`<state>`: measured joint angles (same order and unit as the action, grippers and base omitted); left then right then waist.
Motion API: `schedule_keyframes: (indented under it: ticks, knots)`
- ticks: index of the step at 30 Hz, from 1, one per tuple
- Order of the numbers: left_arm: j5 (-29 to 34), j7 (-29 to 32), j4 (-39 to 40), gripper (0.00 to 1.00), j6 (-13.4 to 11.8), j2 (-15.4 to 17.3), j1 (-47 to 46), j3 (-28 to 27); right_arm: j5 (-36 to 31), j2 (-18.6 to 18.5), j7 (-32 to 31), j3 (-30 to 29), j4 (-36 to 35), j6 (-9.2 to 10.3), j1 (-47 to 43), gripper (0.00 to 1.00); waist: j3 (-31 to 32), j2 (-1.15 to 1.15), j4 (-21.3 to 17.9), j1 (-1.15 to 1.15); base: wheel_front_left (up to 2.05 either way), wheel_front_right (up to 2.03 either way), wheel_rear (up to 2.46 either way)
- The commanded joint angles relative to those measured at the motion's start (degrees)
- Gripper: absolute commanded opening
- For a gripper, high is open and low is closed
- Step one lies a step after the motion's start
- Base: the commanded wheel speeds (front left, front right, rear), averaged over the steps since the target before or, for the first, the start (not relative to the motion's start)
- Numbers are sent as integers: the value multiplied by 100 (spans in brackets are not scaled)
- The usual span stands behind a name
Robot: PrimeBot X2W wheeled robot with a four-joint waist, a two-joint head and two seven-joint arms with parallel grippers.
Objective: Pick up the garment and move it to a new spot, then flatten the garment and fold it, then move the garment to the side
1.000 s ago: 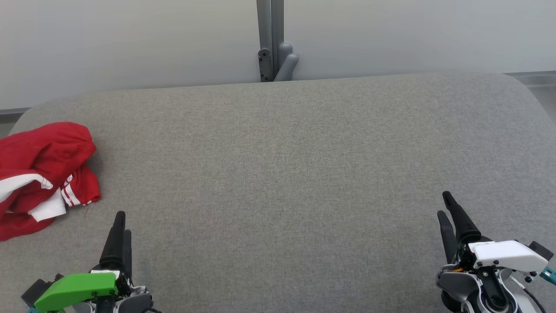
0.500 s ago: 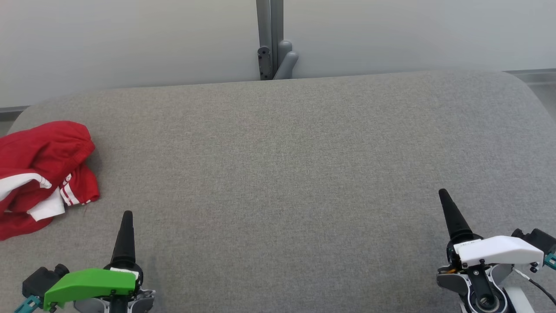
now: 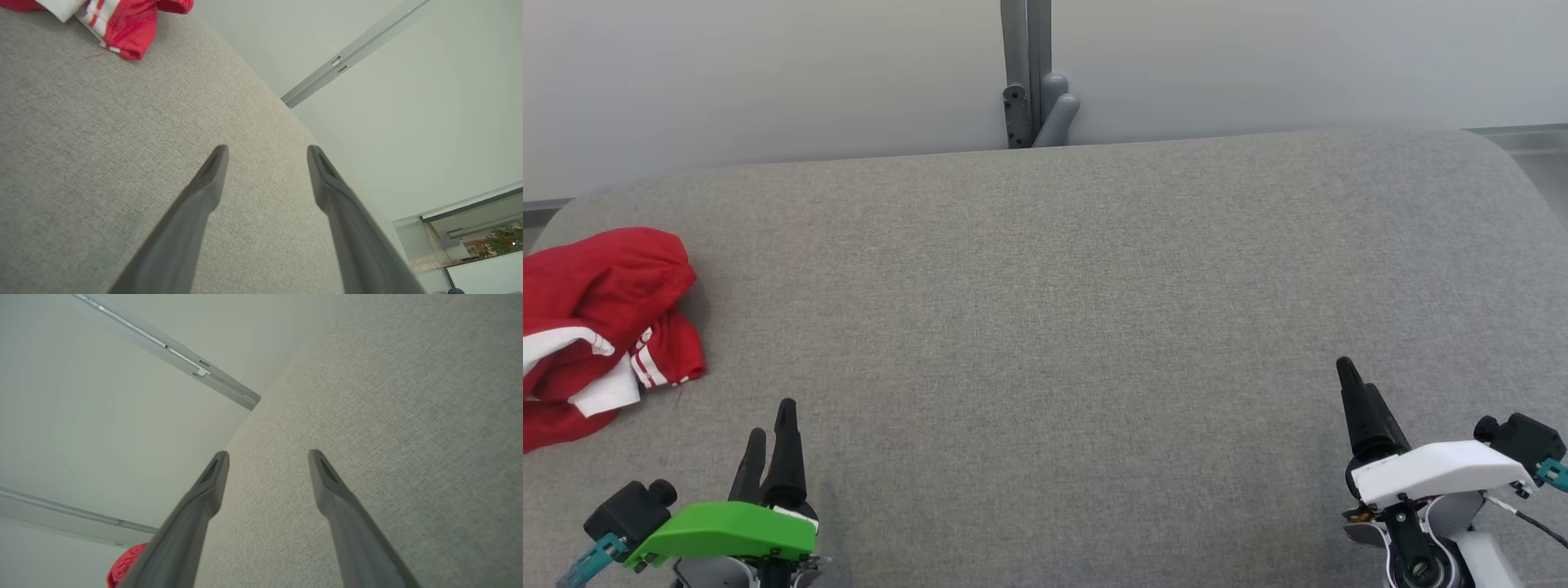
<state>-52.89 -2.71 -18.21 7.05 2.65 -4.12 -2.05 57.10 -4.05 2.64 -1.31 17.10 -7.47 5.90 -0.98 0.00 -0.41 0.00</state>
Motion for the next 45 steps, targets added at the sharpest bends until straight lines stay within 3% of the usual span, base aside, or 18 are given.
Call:
schedule_keyframes:
  ticks: [1, 24, 45]
  knots:
    - [297, -69, 53, 100, -40, 77, -109, 31, -258, -62, 75, 22, -33, -1, 129, 100, -3, 0, -6, 0, 0, 0, 0]
    - [2049, -465, -30, 100, -511, 268, -113, 433, -1980, -67, 469, 26, -65, -2, 198, 100, -56, 0, -63, 0, 0, 0, 0]
    - [3267, -777, -47, 100, -812, 425, -74, 762, -3233, -97, 784, 129, -62, -3, 213, 100, -90, 0, -130, 0, 0, 0, 0]
